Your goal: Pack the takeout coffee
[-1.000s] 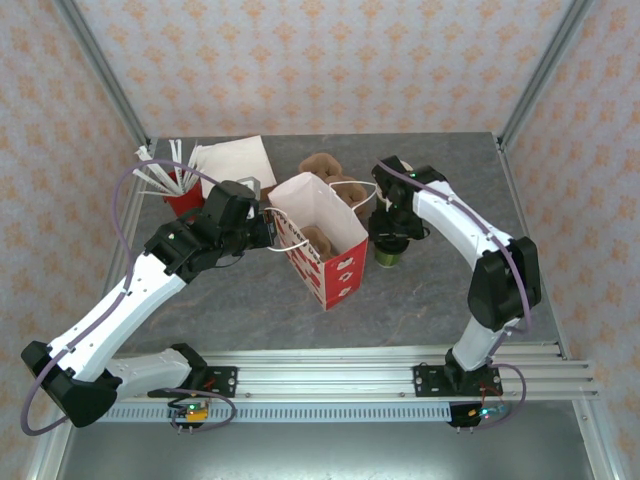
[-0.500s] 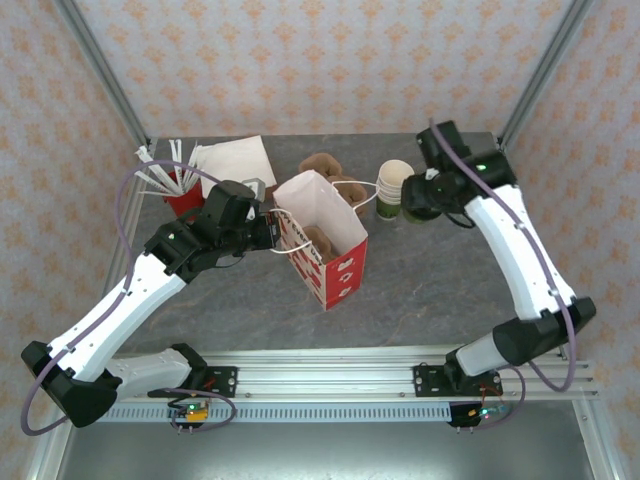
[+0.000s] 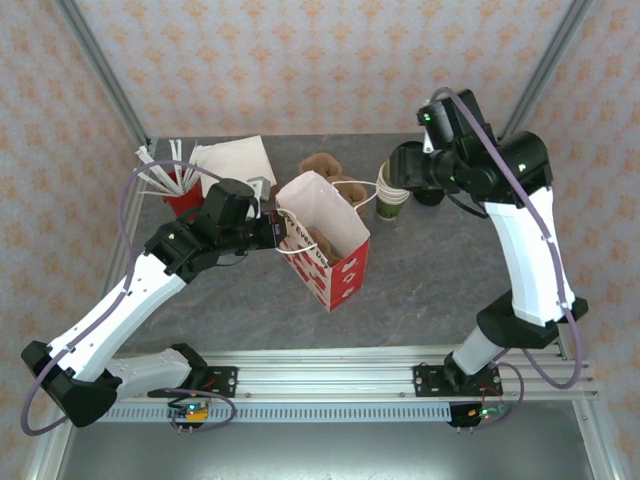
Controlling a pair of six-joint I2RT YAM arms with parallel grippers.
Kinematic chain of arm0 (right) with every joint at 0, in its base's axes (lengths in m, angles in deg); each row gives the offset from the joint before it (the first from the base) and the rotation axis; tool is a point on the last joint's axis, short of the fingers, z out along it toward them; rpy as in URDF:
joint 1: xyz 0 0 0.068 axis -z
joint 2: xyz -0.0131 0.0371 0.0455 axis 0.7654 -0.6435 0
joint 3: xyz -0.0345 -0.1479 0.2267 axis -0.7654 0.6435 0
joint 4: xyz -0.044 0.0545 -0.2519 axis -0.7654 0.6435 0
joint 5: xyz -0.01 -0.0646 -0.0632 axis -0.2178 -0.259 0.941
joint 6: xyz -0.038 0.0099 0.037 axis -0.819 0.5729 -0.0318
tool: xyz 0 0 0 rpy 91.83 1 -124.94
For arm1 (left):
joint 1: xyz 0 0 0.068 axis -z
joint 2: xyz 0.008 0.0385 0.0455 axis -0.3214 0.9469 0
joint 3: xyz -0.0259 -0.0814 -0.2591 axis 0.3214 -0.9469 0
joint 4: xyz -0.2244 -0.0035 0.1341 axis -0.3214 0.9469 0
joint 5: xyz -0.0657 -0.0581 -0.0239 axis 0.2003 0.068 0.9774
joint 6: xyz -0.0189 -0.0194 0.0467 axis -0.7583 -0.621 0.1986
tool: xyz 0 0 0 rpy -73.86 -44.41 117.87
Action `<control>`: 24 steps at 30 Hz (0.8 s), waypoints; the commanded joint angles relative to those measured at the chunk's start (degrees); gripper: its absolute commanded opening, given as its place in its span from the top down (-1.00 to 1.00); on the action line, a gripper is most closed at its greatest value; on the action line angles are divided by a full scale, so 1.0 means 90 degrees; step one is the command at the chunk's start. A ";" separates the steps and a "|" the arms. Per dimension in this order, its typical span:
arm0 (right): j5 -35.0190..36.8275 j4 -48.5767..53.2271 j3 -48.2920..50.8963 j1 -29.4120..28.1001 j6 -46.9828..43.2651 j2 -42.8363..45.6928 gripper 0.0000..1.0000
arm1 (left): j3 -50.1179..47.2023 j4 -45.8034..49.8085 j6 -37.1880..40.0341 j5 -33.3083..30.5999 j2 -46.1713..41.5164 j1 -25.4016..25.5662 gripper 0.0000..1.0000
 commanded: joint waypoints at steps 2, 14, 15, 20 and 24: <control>0.0193 0.0665 -0.0617 -0.0429 0.0013 -0.0285 -0.36 | 0.0050 -0.0126 -0.0005 0.0046 0.0086 0.0029 0.87; -0.0417 0.0484 -0.0773 -0.1185 -0.0056 -0.0522 -0.35 | 0.0106 -0.0050 0.0064 0.0018 0.0197 0.0055 0.87; -0.0462 0.0508 -0.0783 -0.1254 -0.0061 -0.0565 -0.35 | 0.0101 -0.0051 0.0064 0.0014 0.0198 0.0056 0.87; -0.0594 0.0789 -0.0743 -0.1462 0.0028 -0.0872 -0.35 | 0.0138 -0.0021 0.0087 -0.0014 0.0232 0.0074 0.87; -0.0567 0.0893 -0.0479 -0.1547 0.0130 -0.0998 -0.34 | 0.0158 0.0014 0.0132 -0.0092 0.0241 0.0099 0.87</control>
